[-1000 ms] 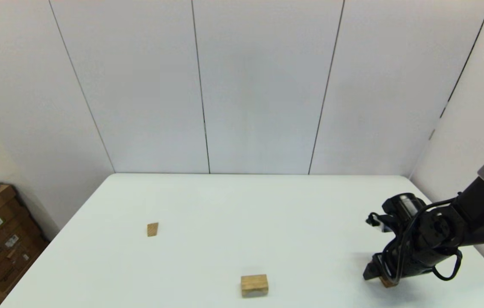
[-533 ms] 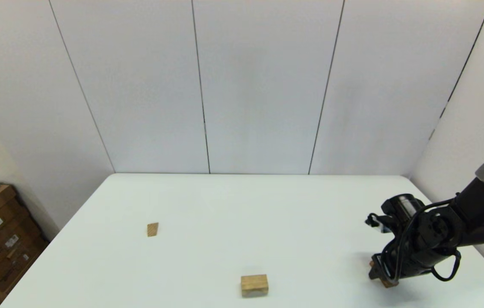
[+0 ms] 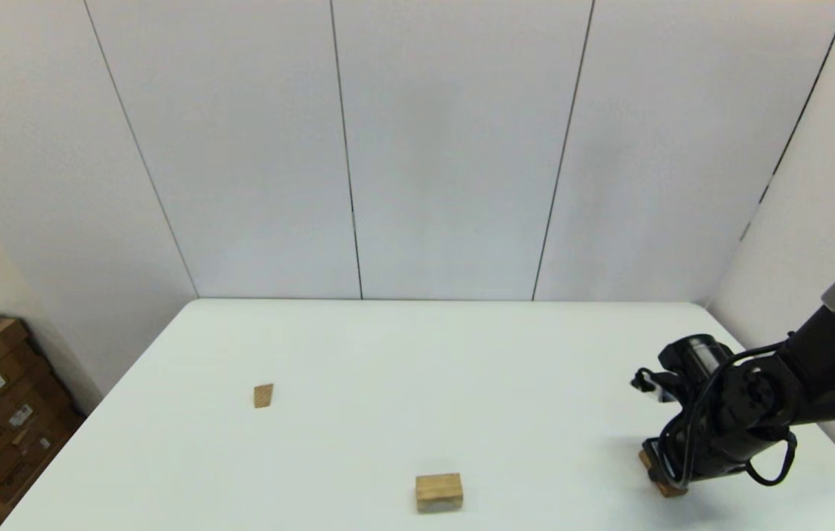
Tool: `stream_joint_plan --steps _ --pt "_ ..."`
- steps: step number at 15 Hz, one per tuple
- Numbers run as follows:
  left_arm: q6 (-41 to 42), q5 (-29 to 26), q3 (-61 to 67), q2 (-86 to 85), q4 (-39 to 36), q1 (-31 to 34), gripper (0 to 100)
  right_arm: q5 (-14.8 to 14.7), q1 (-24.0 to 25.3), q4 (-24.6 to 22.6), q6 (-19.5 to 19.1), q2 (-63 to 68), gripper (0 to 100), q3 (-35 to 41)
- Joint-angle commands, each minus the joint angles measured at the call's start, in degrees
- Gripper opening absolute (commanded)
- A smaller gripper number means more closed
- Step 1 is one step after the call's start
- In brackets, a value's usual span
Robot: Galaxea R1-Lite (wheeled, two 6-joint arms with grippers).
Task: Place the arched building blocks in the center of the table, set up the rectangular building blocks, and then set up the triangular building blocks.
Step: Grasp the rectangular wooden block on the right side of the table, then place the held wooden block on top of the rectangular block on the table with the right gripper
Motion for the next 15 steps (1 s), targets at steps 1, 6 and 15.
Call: stream_joint_plan --steps 1,6,15 --pt "-0.09 0.04 0.01 0.09 0.02 0.04 100 2.75 0.82 0.28 -0.34 -9.18 0 -0.02" --pt "0.00 0.04 0.01 0.09 0.02 0.04 100 3.80 15.32 5.73 -0.69 -17.88 0 -4.68" --pt "0.00 0.04 0.01 0.09 0.02 0.04 100 8.99 34.48 26.21 -10.36 -12.08 0 -24.90"
